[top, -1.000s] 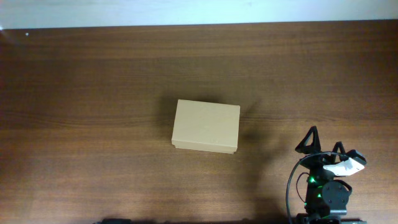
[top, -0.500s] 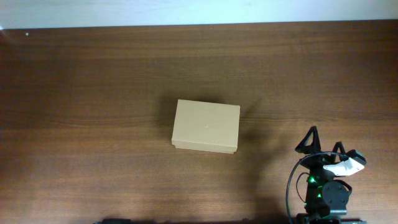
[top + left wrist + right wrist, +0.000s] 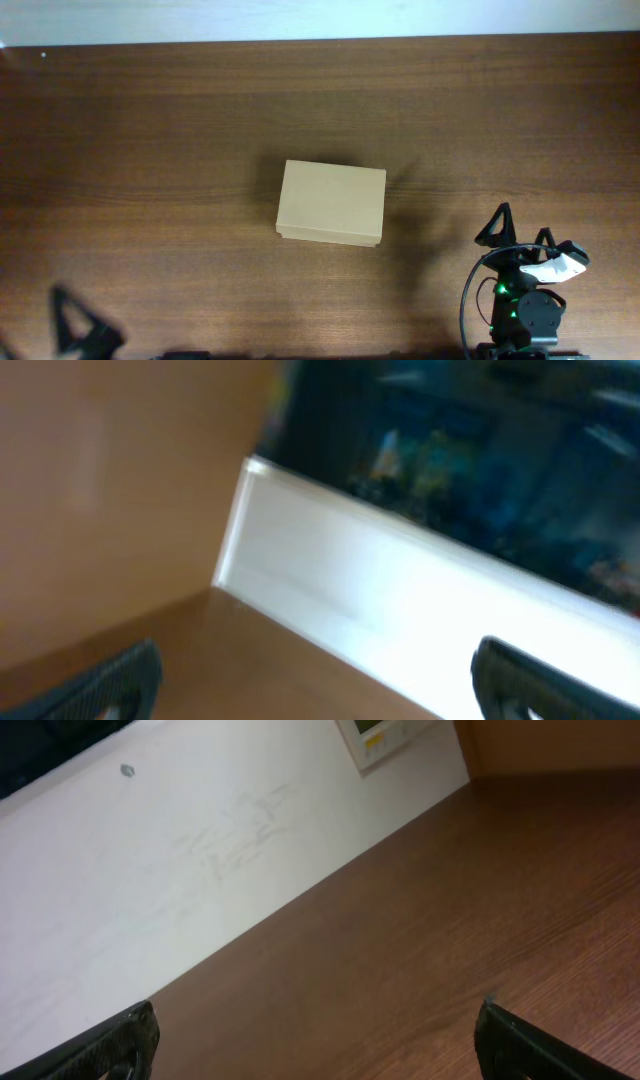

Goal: Pack container

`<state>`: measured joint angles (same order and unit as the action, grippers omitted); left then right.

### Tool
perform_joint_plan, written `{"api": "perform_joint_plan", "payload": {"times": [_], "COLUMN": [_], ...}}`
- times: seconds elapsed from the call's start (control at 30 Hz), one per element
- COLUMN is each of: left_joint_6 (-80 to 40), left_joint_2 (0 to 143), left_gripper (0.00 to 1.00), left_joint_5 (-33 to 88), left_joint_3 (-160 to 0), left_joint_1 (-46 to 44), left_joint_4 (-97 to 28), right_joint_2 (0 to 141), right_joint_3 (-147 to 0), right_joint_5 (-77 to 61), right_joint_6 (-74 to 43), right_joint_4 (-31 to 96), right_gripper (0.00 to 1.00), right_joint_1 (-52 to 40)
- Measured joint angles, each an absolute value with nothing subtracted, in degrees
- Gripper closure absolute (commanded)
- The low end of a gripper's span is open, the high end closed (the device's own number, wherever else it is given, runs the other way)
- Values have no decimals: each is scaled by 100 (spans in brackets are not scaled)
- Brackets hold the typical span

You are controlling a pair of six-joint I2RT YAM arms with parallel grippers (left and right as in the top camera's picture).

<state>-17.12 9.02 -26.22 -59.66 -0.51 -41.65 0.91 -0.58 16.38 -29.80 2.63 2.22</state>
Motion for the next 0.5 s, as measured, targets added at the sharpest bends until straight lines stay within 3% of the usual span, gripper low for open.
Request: {"api": "perform_joint_plan", "payload": {"times": [0.23,0.5], "left_joint_6": [-1503,-1431], "left_joint_2": [377,117], "left_gripper": [1,1], "left_joint_5": [-1177,-169], "left_joint_3": [-3159,-1584], "left_joint_1": [121,143], "left_joint_4": [-1334,-318], "right_joint_2": [91,91], "right_joint_3": [-58,-58], "right_joint_5": [1636,1636], "right_joint_6": [-2978,-2980], "right_joint_4": [268,268], "right_gripper": [1,1], "right_joint_1": [224,224]}}
